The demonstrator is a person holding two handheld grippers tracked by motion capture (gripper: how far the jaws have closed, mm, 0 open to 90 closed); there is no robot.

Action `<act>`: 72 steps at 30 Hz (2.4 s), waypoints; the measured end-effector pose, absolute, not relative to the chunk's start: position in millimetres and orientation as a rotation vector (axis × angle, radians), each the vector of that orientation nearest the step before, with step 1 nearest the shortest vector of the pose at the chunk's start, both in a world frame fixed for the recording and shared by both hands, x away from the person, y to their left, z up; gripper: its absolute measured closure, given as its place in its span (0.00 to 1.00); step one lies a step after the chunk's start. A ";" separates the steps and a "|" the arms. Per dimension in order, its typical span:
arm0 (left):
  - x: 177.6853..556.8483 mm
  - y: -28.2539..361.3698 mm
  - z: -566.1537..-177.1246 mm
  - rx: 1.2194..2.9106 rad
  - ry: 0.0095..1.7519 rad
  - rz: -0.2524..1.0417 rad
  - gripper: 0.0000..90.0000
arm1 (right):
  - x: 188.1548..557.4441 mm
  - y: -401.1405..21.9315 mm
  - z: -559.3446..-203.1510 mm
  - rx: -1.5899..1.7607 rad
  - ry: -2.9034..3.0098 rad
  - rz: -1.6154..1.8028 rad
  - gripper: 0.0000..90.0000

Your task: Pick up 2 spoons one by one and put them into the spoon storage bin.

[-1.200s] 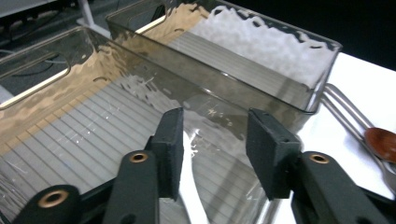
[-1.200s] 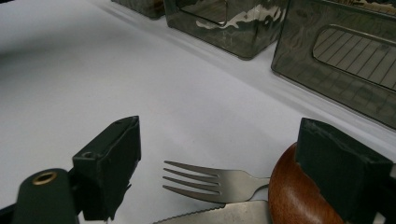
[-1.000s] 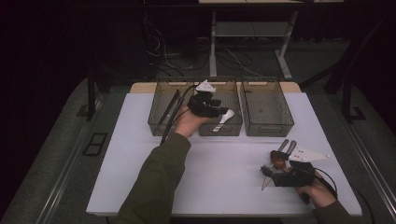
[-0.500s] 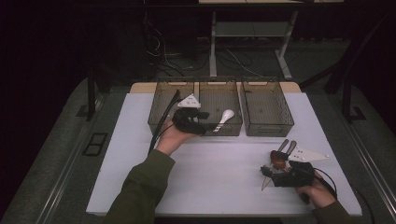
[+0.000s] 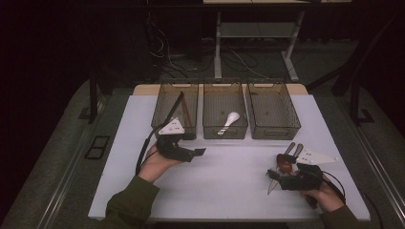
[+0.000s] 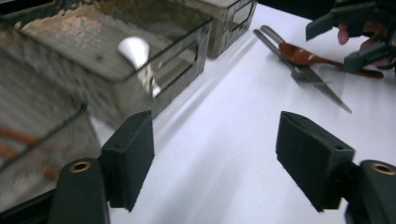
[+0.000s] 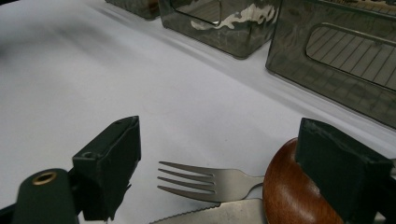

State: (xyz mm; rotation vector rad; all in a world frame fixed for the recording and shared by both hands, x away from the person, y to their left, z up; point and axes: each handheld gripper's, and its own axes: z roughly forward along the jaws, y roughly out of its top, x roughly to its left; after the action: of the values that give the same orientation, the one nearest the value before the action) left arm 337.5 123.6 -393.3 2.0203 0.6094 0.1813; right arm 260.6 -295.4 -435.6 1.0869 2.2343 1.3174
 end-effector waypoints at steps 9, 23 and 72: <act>310.0 149.9 -412.2 2.009 0.669 0.195 0.20 | 259.8 -299.5 -429.5 1.112 2.256 1.304 0.16; 277.1 165.7 -431.4 2.015 0.703 0.206 0.03 | 253.0 -300.6 -420.0 1.065 2.400 1.232 0.36; 269.4 162.6 -441.5 2.076 0.690 0.166 0.00 | 246.2 -334.6 -436.9 1.216 2.520 0.851 0.99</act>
State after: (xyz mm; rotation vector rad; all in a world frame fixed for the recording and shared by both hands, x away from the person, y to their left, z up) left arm 269.4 162.6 -441.5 2.0759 0.6898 0.1658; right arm 246.2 -334.6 -436.9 1.2156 2.5204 0.8515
